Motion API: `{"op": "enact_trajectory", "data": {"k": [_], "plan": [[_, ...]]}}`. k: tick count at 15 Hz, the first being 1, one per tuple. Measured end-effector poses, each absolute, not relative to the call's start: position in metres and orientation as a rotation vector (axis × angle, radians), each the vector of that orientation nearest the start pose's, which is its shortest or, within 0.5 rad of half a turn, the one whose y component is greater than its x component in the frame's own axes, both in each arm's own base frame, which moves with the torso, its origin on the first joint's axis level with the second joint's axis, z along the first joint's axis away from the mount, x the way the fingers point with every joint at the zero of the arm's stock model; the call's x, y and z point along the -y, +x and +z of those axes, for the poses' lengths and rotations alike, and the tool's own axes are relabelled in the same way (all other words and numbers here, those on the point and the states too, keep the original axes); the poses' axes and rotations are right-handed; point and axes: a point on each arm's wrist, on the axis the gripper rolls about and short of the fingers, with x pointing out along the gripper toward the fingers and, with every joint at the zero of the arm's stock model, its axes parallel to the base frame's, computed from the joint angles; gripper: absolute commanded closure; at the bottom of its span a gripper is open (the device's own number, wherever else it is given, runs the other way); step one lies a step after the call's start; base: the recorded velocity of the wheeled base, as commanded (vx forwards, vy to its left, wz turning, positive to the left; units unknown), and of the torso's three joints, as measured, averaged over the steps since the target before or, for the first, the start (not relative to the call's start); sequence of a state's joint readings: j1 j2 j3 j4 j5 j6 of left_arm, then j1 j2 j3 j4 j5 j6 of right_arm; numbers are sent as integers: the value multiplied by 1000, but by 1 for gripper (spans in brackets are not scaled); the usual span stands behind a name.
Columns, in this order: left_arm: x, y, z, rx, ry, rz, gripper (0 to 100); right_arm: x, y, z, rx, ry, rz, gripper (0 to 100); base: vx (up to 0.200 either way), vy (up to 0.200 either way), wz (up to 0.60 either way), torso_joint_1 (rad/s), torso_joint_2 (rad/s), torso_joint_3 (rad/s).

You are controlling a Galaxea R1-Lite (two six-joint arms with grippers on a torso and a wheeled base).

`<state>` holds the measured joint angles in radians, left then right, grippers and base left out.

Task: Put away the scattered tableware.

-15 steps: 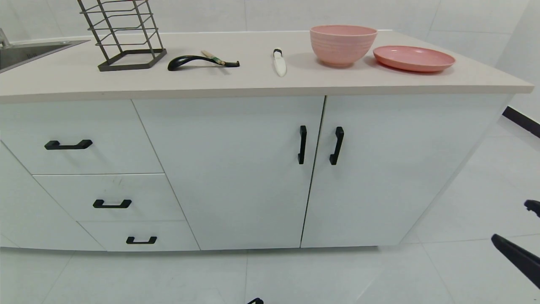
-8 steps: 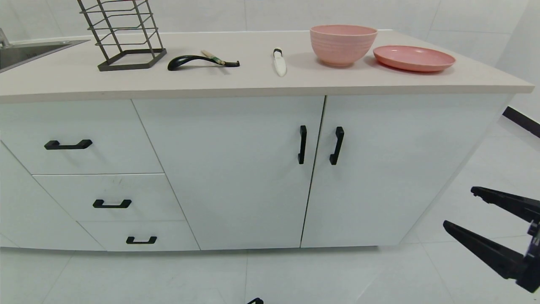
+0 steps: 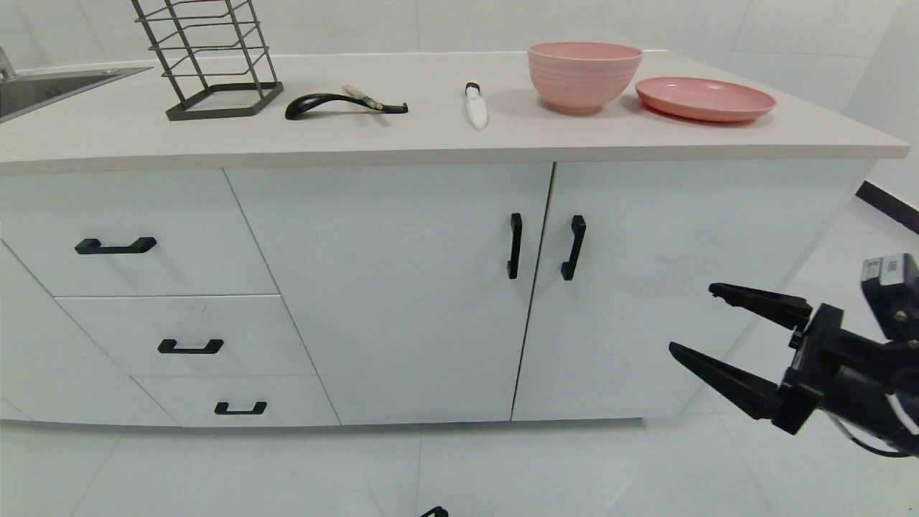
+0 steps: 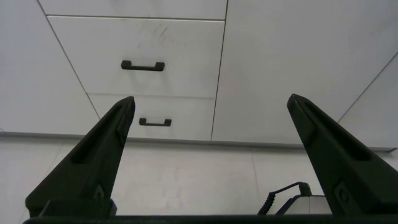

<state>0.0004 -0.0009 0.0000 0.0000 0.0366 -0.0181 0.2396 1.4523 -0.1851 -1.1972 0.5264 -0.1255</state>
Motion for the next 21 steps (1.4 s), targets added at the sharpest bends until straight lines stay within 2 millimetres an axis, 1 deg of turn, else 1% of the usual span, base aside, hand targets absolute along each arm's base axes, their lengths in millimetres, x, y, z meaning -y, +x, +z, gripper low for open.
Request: {"op": "enact_trajectory", "data": {"k": [3,5,10,14,19,21], "plan": [[-1,-23,75,1,-18,38,0,-66,199,134,1,-121,830,0,0,0,0,0,0,0],[-1,-23,75,1,-18,37,0,-72,206,126,-12,-119,859,0,0,0,0,0,0,0],[-1,-23,75,1,-18,37,0,-79,225,120,-6,-149,904,0,0,0,0,0,0,0],[-1,-23,75,1,-18,37,0,-87,257,118,35,-164,902,0,0,0,0,0,0,0],[-1,-23,75,-1,-18,37,0,-99,289,113,78,-178,947,0,0,0,0,0,0,0],[-1,-23,75,1,-19,37,0,-103,301,108,80,-178,950,0,0,0,0,0,0,0]]}}
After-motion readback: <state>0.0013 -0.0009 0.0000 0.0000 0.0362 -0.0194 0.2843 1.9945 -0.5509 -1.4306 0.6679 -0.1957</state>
